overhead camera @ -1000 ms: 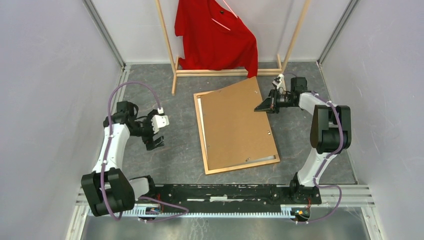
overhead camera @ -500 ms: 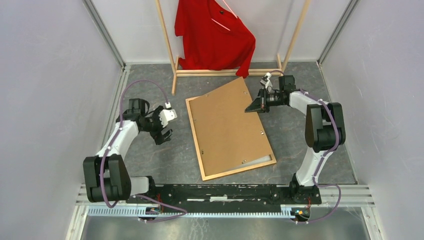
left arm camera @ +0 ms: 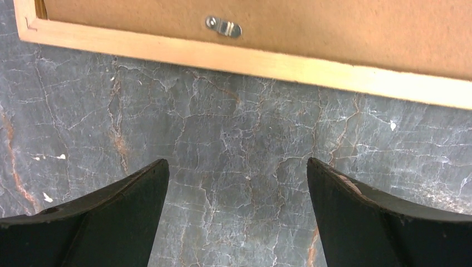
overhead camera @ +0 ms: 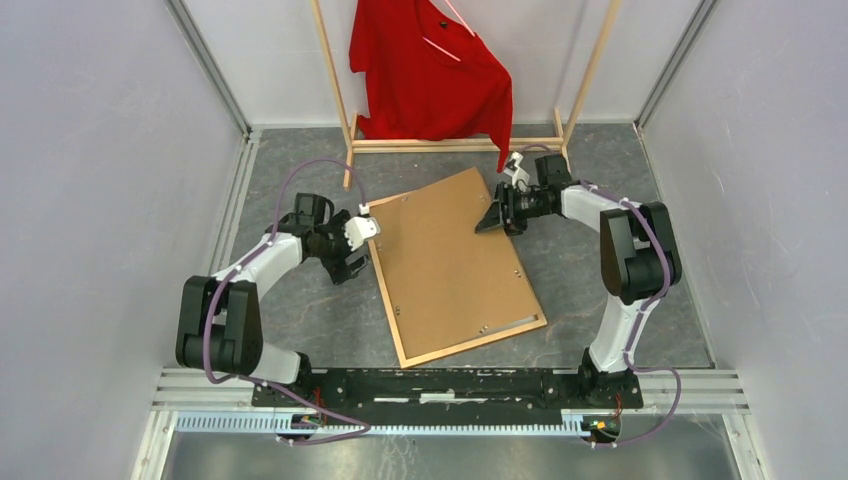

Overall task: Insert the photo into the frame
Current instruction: Place the photo frame item in the photo frame, then adjust the photo frame at the center of the board.

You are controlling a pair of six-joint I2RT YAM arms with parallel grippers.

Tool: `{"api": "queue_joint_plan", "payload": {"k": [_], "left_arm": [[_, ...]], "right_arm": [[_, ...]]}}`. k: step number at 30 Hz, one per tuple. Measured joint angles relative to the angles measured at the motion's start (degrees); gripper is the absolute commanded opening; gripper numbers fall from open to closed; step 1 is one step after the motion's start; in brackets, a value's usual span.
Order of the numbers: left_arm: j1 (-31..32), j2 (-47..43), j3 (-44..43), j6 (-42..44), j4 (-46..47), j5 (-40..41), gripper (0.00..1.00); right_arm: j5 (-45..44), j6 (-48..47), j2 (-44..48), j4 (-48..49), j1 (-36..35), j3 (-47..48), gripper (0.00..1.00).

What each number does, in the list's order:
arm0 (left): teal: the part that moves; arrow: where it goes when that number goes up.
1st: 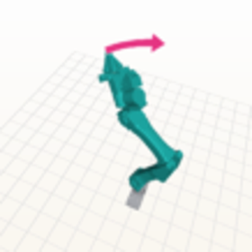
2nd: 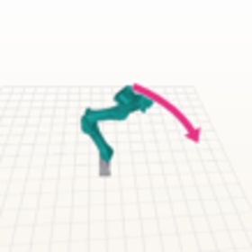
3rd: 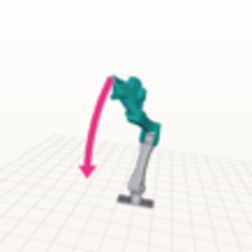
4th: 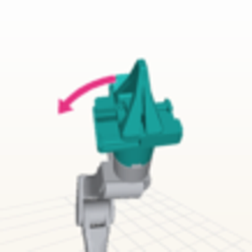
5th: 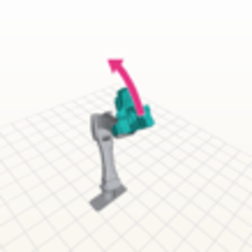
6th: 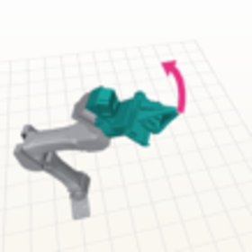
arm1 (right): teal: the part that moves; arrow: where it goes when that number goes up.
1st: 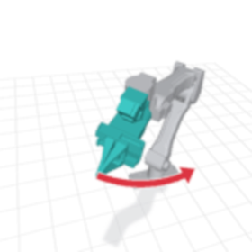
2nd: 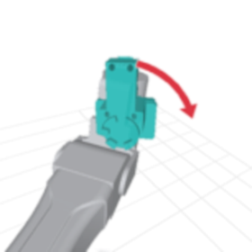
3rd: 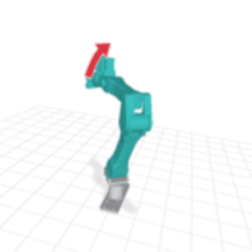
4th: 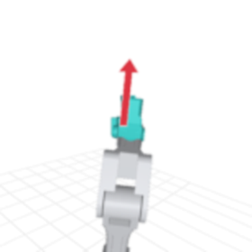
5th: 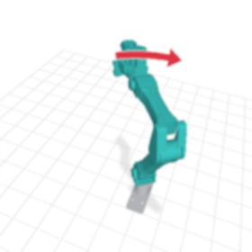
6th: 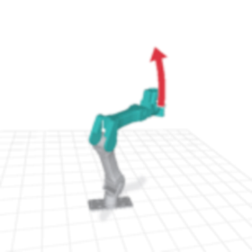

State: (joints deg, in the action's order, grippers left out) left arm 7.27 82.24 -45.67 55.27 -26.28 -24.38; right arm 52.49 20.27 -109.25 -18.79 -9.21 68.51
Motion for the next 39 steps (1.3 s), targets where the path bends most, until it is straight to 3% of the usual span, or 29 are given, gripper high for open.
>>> {"api": "queue_joint_plan", "payload": {"k": [2, 3, 4, 15, 27, 31, 39], "left_arm": [[0.22, 0.42, 0.00, -0.85, 0.31, 0.70, 1.00], [0.22, 0.50, 0.00, -1.20, 0.37, 1.07, 1.00], [0.22, 0.50, 0.00, -1.49, 0.42, 1.49, 1.00], [0.20, 0.50, 0.00, -2.75, 0.90, 4.42, 1.00], [0.20, 0.57, 0.44, -3.85, 0.83, 5.90, 1.00], [0.24, 2.16, 0.46, -4.94, 1.44, 5.88, 1.00], [0.39, 10.16, -4.42, -9.77, 3.30, 4.17, 1.00]], "right_arm": [[-3.28, -0.15, 0.00, -0.55, -1.60, -0.02, 0.76], [-4.85, -0.09, 0.02, -0.68, -2.10, -0.07, 0.97], [-6.80, -0.59, 0.13, -1.20, -2.67, -0.11, 0.98], [-25.64, -8.11, 4.87, -12.81, -5.16, 4.02, 0.98], [-35.26, -11.61, 9.99, -15.85, -5.57, 5.38, 0.98], [-35.50, -11.15, 14.67, -11.15, -4.11, -1.88, 0.98], [-28.00, -5.03, 26.12, 2.14, 1.14, -27.58, 0.98]]}}
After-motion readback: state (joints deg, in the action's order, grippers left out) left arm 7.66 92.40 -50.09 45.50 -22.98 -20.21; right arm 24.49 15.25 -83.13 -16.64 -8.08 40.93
